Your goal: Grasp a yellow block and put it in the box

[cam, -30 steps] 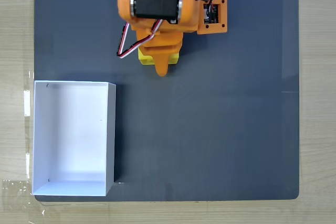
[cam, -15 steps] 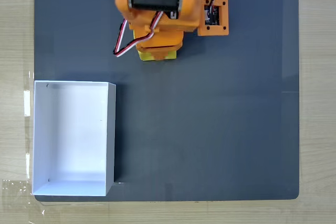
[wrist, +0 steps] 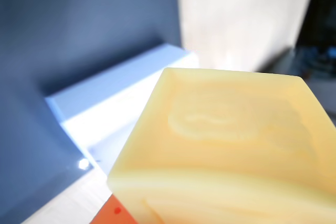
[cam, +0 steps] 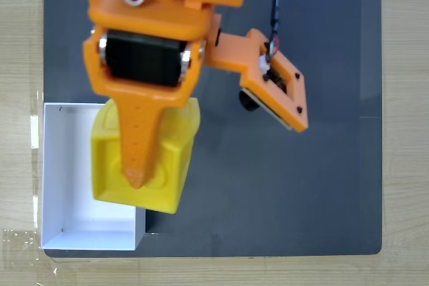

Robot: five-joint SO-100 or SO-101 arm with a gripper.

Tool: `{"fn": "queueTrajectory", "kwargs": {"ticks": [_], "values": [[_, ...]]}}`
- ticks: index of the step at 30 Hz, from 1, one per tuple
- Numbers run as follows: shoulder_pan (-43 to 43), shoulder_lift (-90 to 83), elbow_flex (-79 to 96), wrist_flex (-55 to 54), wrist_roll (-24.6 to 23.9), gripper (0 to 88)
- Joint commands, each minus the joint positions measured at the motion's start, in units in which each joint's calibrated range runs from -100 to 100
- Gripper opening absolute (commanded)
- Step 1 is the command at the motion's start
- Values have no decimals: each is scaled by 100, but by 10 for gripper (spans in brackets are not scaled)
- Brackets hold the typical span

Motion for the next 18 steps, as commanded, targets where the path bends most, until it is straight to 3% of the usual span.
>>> {"fn": "queueTrajectory", "kwargs": {"ticks": [1, 9, 18], "values": [[475, 202, -375, -786, -47, 192], [1115, 1312, -412, -1554, -20, 192], [1182, 2228, -412, -1589, -20, 192]]}}
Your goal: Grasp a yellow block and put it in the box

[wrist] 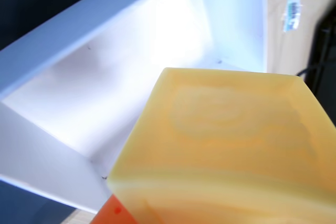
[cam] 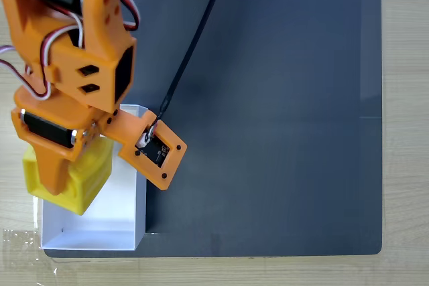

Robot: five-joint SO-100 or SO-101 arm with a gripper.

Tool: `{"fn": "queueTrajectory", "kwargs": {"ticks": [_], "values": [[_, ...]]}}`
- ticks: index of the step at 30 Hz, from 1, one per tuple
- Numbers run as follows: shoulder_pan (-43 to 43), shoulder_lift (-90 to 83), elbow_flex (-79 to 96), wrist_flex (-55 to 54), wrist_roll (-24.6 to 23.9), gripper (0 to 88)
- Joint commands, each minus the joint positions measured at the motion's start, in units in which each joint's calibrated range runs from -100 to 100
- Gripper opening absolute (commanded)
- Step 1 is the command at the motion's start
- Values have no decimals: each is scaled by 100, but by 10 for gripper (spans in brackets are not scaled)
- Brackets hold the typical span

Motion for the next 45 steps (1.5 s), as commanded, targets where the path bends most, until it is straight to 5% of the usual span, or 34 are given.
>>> {"fn": "queueTrajectory", "kwargs": {"ticks": [1, 12, 22, 33, 36, 43, 45], "values": [[13, 104, -357, -118, -5, 192], [22, 748, -294, -362, 85, 201], [5, 714, -330, -301, 431, 459], [-264, -879, -131, -196, 378, 461], [-475, -1718, 140, 100, 378, 410], [-1030, -4370, 1361, 895, 368, 31], [-1165, -5184, 2022, 921, 368, 11]]}}
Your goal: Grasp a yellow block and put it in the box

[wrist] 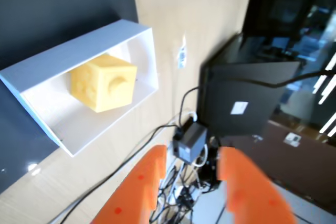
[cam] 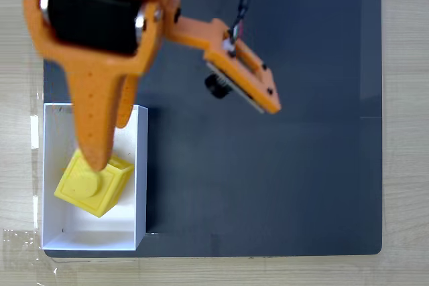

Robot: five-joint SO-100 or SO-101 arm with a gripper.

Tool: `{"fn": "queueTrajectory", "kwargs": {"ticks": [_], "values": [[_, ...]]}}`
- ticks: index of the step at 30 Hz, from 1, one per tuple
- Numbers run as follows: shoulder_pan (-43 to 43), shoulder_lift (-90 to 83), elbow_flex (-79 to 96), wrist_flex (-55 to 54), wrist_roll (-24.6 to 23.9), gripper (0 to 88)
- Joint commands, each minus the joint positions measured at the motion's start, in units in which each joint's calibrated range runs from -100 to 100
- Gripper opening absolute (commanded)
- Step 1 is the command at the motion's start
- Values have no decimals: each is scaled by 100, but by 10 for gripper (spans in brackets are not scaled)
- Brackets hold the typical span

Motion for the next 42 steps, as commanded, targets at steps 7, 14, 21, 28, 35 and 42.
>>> {"fn": "queueTrajectory", "kwargs": {"ticks": [7, 14, 21, 28, 35, 42], "values": [[-900, -4280, 3959, 81, -23, 35], [-1413, -6560, 6637, 744, 3, 39], [-1237, -7585, 7559, 2472, -23, 34], [-1152, -7551, 7957, 2367, -18, 33], [-1169, -7543, 7957, 2367, -18, 33], [-1169, -7543, 7957, 2367, -18, 33]]}}
